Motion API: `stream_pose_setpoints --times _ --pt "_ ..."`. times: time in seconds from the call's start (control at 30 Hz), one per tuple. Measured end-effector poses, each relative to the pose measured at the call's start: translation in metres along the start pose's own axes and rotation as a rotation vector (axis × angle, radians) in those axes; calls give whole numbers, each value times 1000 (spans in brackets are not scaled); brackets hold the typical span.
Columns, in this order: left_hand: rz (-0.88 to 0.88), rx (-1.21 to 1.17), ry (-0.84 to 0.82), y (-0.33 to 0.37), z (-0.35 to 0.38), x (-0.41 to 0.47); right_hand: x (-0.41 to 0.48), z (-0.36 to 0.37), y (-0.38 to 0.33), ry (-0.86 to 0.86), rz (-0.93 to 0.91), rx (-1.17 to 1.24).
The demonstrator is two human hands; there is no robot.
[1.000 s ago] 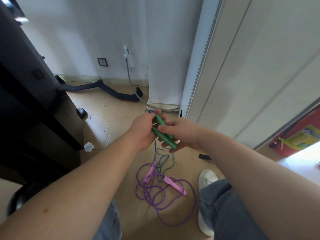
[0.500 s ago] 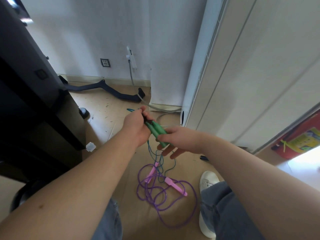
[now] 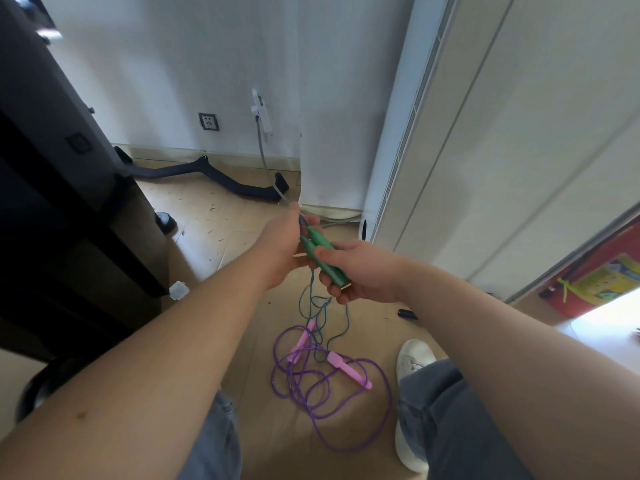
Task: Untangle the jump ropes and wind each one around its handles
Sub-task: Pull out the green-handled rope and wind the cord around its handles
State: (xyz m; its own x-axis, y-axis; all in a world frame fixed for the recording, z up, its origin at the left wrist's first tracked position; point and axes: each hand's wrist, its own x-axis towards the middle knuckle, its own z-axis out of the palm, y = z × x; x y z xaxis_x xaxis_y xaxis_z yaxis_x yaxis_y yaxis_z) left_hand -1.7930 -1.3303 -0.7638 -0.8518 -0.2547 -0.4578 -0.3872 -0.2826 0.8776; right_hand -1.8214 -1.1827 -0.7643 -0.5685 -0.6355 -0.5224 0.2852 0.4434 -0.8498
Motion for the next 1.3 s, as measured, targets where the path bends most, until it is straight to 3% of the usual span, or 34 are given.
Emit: stream_pose_setpoints --times 0.1,0.2,0.3,0.37,0.43,0.53,0.67,0.73,0.83,0.9,0.97,1.07,1.23,1.3 --pt "27 498 138 -5 -16 7 -2 -5 -4 13 -25 58" --pt "233 861 199 -12 -34 10 -9 -9 -6 -24 -8 53" --pt "473 896 -35 -14 -28 8 -15 -11 -7 -67 -2 39" --pt "528 819 -98 -14 -20 5 -16 -12 -8 -110 6 60" --pt "537 734 -55 -14 -17 3 -19 -14 -10 -185 24 108" --pt "525 817 6 -14 -18 4 -26 -17 -15 -307 28 189" --pt "399 767 -116 -18 -4 -1 -28 -18 -25 -265 -74 218" --pt "422 935 -89 -21 4 -3 -25 -16 -29 -72 -154 -18" --pt "399 1266 -127 -24 12 -8 -17 -8 -26 308 -234 -716" --pt "345 1502 -190 -24 13 -11 -9 -1 -18 410 -232 -959" --pt "327 1696 -240 -25 10 -12 -1 6 -9 417 -204 -1062" --pt "384 1759 -303 -18 1 -15 2 8 -2 423 -178 -1273" --pt "794 1721 -365 -5 -8 -25 -3 5 9 236 -107 -1450" --pt "836 1640 -401 -1 -15 -25 -1 3 11 162 -148 -1435"
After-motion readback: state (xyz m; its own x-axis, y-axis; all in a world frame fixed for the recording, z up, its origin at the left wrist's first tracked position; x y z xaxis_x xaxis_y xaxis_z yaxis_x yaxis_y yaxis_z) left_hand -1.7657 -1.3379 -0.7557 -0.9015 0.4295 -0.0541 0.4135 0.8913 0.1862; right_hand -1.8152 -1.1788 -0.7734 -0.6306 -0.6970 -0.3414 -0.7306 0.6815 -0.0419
